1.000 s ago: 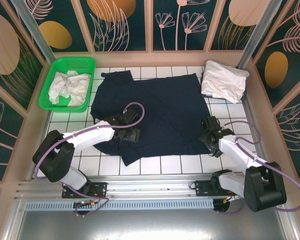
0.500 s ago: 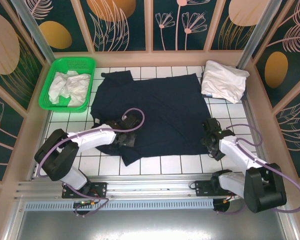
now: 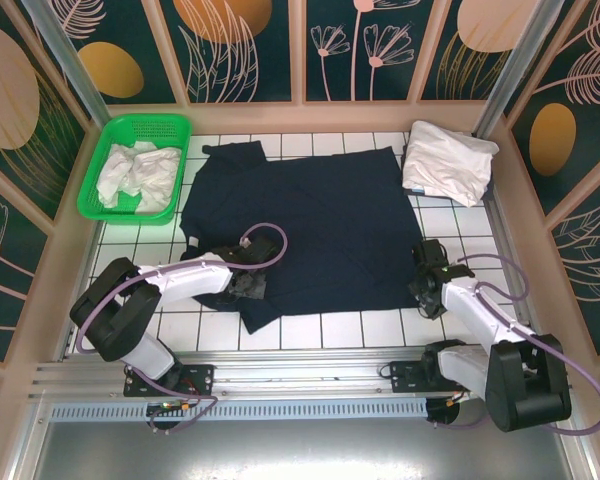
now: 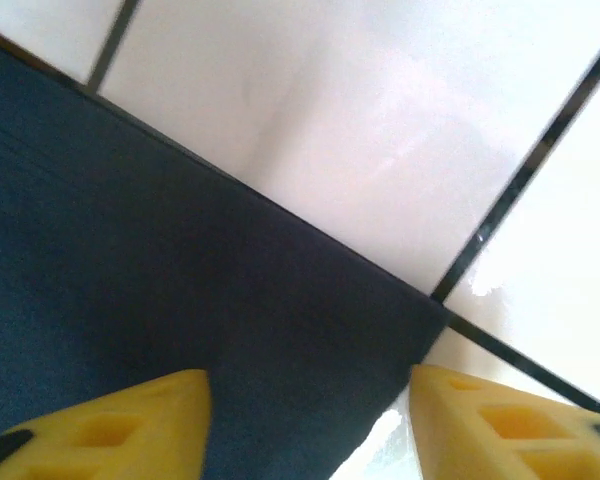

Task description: Fold and stack the t-shirts

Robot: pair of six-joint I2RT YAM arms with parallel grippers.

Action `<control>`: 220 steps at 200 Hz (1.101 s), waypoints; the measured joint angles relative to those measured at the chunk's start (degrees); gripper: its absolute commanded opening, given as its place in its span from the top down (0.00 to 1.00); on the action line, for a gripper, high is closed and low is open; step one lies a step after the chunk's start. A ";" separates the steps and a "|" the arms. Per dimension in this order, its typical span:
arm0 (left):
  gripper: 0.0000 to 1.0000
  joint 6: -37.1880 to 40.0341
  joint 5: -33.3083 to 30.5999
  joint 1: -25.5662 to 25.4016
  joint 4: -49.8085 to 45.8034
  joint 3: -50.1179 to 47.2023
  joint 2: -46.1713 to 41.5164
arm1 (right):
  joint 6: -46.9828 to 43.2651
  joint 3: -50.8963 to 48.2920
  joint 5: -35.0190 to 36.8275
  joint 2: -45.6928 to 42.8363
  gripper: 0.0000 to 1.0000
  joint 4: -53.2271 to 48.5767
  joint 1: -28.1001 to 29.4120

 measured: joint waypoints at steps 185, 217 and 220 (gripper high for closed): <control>1.00 -9.53 -15.45 0.00 -10.23 8.17 -8.59 | -7.78 2.93 -2.49 -0.74 0.28 0.87 -1.66; 1.00 -10.80 -17.27 0.00 -10.91 8.20 -8.57 | -8.22 0.66 -5.49 2.16 0.28 2.05 -1.81; 1.00 -10.86 -17.44 0.00 -10.95 8.22 -8.57 | -8.22 0.50 -5.64 2.34 0.29 2.19 -1.88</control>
